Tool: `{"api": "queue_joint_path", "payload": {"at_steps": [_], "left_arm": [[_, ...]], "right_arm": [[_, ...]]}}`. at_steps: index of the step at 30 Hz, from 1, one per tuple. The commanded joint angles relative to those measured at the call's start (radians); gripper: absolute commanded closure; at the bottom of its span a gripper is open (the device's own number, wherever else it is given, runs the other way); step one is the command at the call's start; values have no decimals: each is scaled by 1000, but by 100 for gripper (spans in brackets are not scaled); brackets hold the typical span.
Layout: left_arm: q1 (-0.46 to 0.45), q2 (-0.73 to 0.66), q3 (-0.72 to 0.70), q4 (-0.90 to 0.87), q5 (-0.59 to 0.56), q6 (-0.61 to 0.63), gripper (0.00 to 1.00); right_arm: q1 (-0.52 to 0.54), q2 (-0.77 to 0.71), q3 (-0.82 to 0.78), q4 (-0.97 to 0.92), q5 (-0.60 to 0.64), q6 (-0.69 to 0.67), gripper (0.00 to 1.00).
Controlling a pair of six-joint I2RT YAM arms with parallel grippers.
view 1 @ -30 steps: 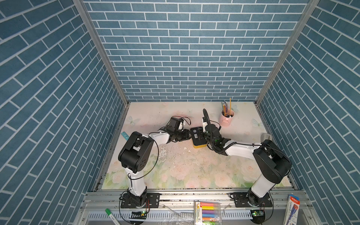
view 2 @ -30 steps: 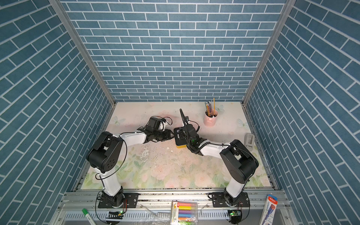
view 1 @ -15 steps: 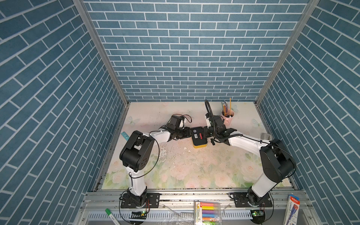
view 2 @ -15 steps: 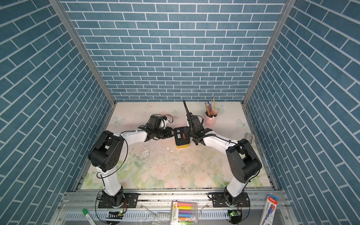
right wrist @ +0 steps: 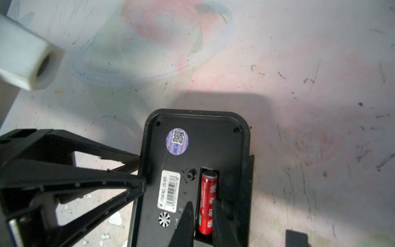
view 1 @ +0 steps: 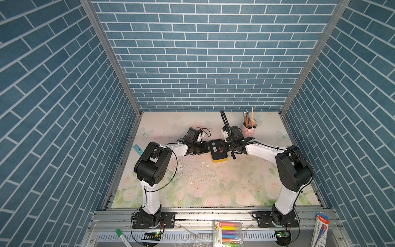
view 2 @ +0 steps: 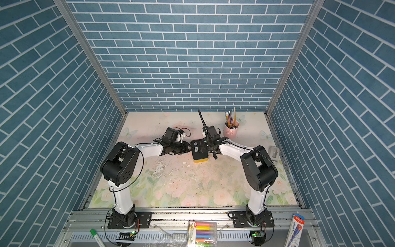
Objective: Insert the battery into the alarm
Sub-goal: Install the battery in the alarm.
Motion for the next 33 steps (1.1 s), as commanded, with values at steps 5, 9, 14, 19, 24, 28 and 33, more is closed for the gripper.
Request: {"api": "queue_joint_path", "payload": {"at_steps": [5, 9, 14, 19, 24, 28, 33], "left_arm": [[-7, 25, 3, -10, -13, 16, 59], [-9, 27, 5, -20, -19, 18, 59], [-8, 28, -1, -26, -24, 20, 60], [-10, 27, -7, -30, -27, 20, 60], [-11, 25, -12, -31, -29, 23, 60], [-10, 27, -14, -30, -31, 23, 60], [-10, 32, -11, -31, -29, 22, 60]], "right_arm": [[-14, 43, 43, -41, -22, 47, 84], [-15, 64, 62, -50, -32, 49, 84], [-15, 91, 81, -59, -43, 54, 83], [-15, 120, 104, -92, -21, 56, 84], [-15, 153, 121, -147, -20, 53, 86], [-15, 166, 105, -164, -39, 57, 87], [-15, 191, 105, -187, -68, 59, 88]]}}
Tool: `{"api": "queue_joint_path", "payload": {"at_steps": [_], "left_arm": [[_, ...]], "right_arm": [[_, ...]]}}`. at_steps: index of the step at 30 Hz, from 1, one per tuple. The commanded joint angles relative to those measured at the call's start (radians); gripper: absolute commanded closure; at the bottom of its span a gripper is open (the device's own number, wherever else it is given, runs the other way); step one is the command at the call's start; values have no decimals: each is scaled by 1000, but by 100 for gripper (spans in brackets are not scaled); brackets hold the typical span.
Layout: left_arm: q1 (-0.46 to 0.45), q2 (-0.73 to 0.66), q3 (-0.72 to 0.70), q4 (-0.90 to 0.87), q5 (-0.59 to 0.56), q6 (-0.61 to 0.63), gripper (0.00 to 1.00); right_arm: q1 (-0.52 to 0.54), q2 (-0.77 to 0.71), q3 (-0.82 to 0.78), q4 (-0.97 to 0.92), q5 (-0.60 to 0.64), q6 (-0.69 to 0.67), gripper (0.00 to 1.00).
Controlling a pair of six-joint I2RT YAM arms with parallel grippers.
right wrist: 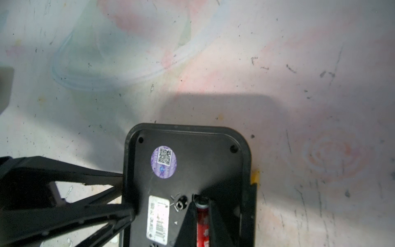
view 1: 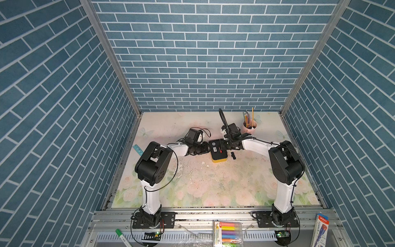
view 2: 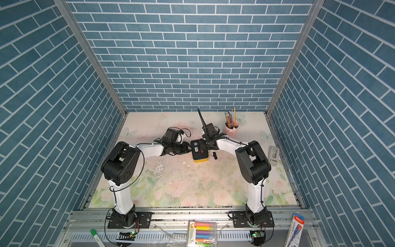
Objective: Insert the battery into the alarm
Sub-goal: Install the battery in the alarm.
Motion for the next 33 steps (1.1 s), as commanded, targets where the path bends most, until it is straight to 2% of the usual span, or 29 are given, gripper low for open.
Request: {"api": "queue_joint_path", "payload": {"at_steps": [1, 22, 26, 33], "left_arm": [[-6, 24, -11, -33, -25, 21, 61], [-7, 24, -9, -34, -33, 18, 60], [-7, 24, -7, -34, -34, 18, 60], [-8, 18, 0, -42, -35, 23, 60]], "right_arm": [[1, 72, -20, -103, -23, 35, 88], [2, 113, -41, -124, -48, 69, 89], [2, 63, -70, -61, -56, 59, 88], [1, -39, -29, -75, -16, 0, 80]]}}
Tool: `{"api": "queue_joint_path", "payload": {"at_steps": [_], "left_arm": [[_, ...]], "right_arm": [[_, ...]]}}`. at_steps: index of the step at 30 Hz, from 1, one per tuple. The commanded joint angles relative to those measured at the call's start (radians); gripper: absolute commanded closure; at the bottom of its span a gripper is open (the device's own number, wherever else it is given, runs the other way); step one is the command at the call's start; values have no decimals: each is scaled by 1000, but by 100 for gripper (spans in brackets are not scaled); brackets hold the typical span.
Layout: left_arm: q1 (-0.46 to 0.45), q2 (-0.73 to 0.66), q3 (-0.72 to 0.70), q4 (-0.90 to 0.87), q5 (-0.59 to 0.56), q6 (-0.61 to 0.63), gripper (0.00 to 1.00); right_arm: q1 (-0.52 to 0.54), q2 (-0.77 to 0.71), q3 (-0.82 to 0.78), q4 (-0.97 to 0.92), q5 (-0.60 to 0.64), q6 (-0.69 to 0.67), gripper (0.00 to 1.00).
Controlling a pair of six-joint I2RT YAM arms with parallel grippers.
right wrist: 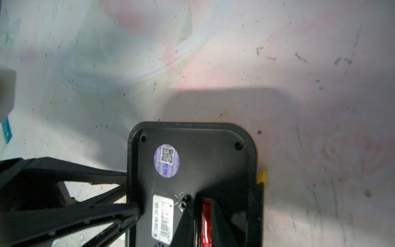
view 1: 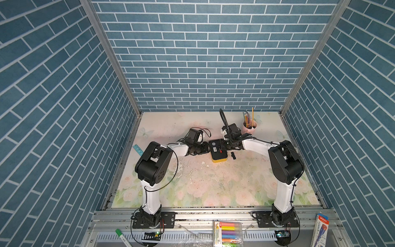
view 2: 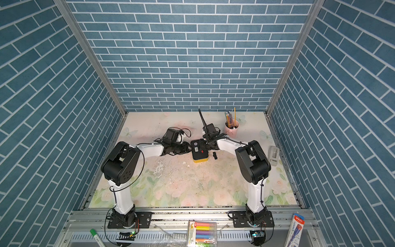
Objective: Insert the battery into the alarm
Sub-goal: Install the battery in the alarm, then adjust the cover at the center of the board.
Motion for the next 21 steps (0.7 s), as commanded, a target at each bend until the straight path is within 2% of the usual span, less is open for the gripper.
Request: {"api": "queue_joint_path", "payload": {"at_steps": [1, 7, 12, 21], "left_arm": [[-5, 15, 1, -46, -27, 23, 60], [-5, 2, 13, -57, -30, 28, 60], [-5, -15, 24, -82, -40, 45, 60], [-6, -59, 34, -118, -39, 71, 54]], "right_arm": [[6, -54, -18, -80, 30, -41, 79], [0, -127, 23, -117, 44, -102, 72], [-25, -202, -8, -119, 80, -128, 70], [-106, -205, -96, -249, 131, -169, 65]]}}
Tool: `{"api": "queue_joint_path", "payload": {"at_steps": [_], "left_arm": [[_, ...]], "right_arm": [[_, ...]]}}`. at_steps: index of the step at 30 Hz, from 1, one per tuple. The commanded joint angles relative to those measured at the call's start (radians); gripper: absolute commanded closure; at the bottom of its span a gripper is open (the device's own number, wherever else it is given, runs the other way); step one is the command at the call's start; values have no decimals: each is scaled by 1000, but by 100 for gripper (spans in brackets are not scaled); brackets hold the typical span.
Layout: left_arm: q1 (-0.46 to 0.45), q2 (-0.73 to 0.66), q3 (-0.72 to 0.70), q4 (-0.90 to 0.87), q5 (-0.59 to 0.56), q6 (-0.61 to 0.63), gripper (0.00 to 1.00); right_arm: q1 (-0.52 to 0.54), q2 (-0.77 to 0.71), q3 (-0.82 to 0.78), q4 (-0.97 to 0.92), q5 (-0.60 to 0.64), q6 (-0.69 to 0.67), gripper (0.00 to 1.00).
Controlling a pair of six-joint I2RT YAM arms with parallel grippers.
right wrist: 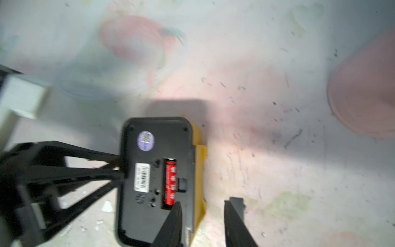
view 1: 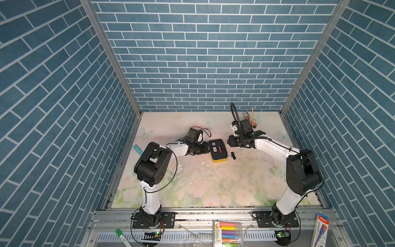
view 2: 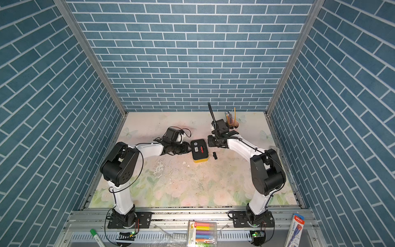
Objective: Insert the battery into the alarm
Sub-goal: Adjust the cover at the center of the board.
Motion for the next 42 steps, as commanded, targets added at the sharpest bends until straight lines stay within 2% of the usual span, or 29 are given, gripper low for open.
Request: {"api": "queue_joint_path", "payload": {"at_steps": [1, 12, 25, 36, 42], "left_arm": [[-4, -43, 19, -52, -16, 32, 53], [-18, -90, 46, -112, -25, 75, 51], [-38, -89, 54, -138, -39, 84, 48], [-39, -101, 63, -151, -48, 91, 48], [-41, -103, 55, -146, -48, 87, 48]], "right_arm": [[-8, 17, -35, -102, 31, -44, 64], [-6, 111, -61, -94, -27, -38, 66], [-1, 185, -43, -85, -37, -31, 80], [-1, 156, -48, -85, -22, -13, 86], [-14, 104, -90, -19, -94, 50, 93]]}}
